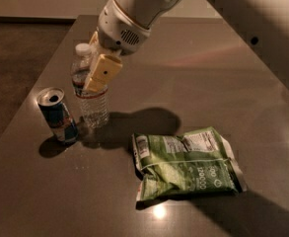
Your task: Move water bottle near redbull can
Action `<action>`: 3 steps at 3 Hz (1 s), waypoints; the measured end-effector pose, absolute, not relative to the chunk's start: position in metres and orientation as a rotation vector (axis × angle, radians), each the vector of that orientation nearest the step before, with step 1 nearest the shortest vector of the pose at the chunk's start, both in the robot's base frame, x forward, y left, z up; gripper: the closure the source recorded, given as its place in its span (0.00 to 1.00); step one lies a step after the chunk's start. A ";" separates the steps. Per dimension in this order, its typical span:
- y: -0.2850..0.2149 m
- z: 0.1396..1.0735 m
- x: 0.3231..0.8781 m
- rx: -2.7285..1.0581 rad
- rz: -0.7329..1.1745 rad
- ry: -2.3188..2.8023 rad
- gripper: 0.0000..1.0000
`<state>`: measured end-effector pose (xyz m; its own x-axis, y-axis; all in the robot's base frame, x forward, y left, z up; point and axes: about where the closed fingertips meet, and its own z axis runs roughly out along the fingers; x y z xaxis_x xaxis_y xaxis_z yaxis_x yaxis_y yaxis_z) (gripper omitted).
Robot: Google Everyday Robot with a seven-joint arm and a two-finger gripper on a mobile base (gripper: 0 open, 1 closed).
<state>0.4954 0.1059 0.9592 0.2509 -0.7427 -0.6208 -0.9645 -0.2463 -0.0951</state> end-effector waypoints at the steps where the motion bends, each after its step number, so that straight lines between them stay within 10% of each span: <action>1: 0.109 0.956 0.495 -2.079 0.646 1.548 0.39; 3: 0.110 0.950 0.496 -2.079 0.647 1.550 0.00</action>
Offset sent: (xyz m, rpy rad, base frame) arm 0.0034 0.0000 -0.0138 -0.0075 0.0130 0.0026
